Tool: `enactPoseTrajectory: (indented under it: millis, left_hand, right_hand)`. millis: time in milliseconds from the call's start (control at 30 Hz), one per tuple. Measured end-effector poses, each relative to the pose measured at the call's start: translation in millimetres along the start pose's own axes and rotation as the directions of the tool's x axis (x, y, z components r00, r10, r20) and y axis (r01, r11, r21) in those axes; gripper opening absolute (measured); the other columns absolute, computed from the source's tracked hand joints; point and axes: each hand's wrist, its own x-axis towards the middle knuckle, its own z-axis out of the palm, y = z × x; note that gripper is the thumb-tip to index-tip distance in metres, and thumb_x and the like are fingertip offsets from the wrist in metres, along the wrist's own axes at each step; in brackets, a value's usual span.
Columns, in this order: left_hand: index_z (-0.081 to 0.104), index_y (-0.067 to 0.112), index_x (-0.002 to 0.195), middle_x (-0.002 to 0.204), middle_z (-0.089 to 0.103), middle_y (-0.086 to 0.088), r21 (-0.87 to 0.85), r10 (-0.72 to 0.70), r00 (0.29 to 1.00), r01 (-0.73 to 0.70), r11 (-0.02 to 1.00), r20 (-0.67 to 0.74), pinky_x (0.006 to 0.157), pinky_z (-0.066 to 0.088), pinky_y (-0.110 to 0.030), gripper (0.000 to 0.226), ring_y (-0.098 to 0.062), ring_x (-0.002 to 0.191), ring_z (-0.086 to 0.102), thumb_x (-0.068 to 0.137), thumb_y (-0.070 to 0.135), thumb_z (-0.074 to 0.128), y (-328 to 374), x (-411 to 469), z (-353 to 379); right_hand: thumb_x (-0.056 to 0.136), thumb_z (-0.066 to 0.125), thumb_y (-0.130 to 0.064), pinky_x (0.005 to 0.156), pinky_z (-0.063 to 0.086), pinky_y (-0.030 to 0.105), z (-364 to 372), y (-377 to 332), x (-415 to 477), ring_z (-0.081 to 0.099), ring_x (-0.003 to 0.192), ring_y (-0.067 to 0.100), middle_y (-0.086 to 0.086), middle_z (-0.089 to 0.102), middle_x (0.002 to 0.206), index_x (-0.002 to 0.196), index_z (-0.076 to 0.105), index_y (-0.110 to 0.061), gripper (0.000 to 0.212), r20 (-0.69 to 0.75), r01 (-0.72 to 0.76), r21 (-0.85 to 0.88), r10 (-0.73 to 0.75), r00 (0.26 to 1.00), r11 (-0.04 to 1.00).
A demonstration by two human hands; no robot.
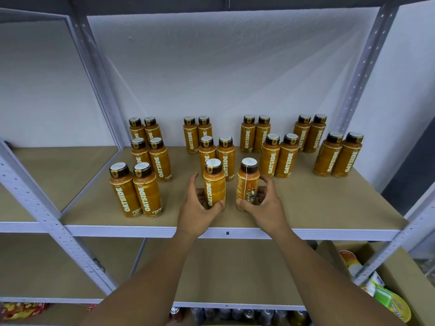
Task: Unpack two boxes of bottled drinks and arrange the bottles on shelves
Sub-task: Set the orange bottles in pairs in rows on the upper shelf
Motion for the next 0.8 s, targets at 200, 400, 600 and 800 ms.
enactPoseTrajectory:
  millis: [200,400,600,800]
  left_hand:
    - [0.01,0.04,0.158,0.137,0.06,0.003,0.016,0.011,1.0,-0.011,1.0,-0.003,0.094,0.051,-0.029,0.108,-0.014,0.121,0.059,0.081,0.041,0.085,-0.2,0.4,0.1]
    - [0.01,0.039,0.159,0.137,0.06,0.002,0.016,0.02,1.0,-0.02,1.0,0.001,0.094,0.05,-0.029,0.107,-0.015,0.121,0.059,0.082,0.04,0.085,-0.1,-0.1,0.1]
    - [0.01,0.038,0.159,0.144,0.057,0.001,-0.006,0.02,1.0,-0.02,1.0,0.019,0.102,0.05,-0.034,0.104,-0.017,0.128,0.057,0.085,0.031,0.083,0.8,0.0,-0.5]
    - [0.009,0.041,0.158,0.143,0.059,0.001,-0.001,0.009,0.999,-0.009,1.0,0.033,0.106,0.05,-0.039,0.104,-0.017,0.13,0.057,0.086,0.028,0.082,0.3,-0.1,-1.5]
  right_hand:
    - [0.075,0.089,-0.039,0.085,0.042,0.013,-0.4,-0.7,-0.2,0.053,0.118,0.008,-0.004,0.053,0.143,0.152,0.027,-0.038,0.099,-0.016,0.004,0.003,-0.004,1.0,1.0]
    - [0.079,0.087,-0.036,0.093,0.042,0.019,-0.4,-0.1,-0.2,0.048,0.123,0.005,-0.003,0.049,0.151,0.153,0.025,-0.04,0.097,0.006,0.007,0.026,-0.008,1.0,1.0]
    - [0.085,0.081,-0.017,0.102,0.042,0.026,-2.7,2.0,-0.8,0.049,0.129,0.008,-0.001,0.052,0.15,0.151,0.025,-0.04,0.09,0.047,0.002,0.031,-0.004,0.999,1.0]
    - [0.086,0.078,-0.012,0.109,0.045,0.034,-2.8,2.2,-2.3,0.055,0.123,0.009,-0.001,0.06,0.143,0.151,0.025,-0.041,0.089,0.062,-0.015,0.01,0.014,0.998,1.0]
